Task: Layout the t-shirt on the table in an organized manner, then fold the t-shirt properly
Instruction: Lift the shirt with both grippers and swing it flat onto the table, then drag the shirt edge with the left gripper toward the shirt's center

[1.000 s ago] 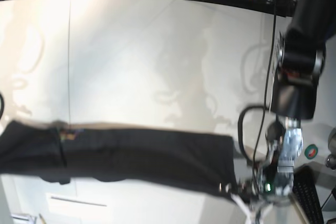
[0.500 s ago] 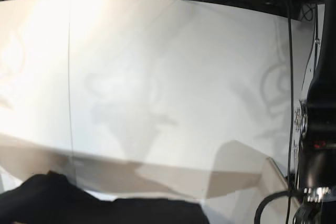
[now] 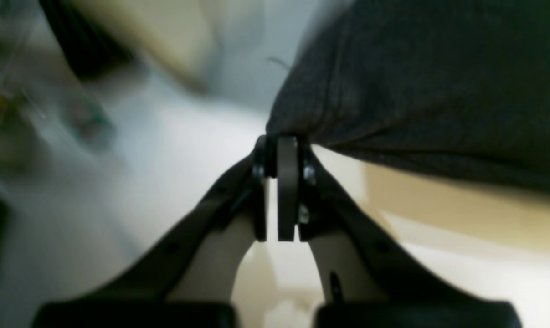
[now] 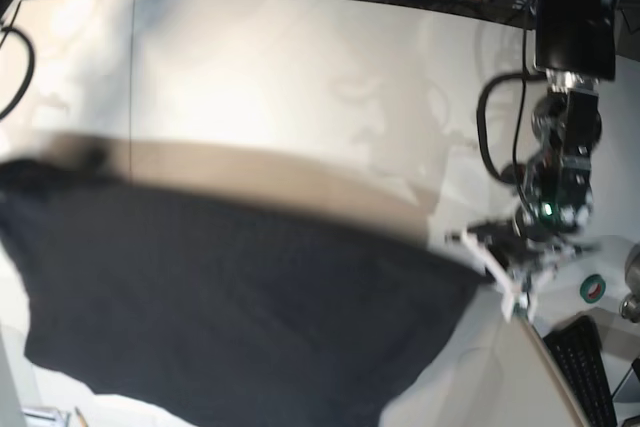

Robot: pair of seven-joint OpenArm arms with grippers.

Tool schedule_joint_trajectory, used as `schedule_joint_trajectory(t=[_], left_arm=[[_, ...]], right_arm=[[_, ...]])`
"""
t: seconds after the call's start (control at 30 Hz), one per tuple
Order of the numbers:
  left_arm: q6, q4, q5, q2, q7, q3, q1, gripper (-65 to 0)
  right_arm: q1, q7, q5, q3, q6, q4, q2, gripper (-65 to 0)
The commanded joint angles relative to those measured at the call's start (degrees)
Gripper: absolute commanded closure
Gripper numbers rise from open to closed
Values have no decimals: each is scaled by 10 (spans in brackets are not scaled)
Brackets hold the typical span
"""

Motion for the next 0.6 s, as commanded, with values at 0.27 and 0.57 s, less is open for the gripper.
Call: schedule_joint_trajectory(t=[0.27,0.57], left_arm=[[1,-69,0,-3,-124,-6,100,0],[1,-65,-1,7,-125,-8,161,0]], right_arm=[[-27,103,1,-17,-3,-134,25,0],[-62,104,1,-13,-3,-132,11,0]])
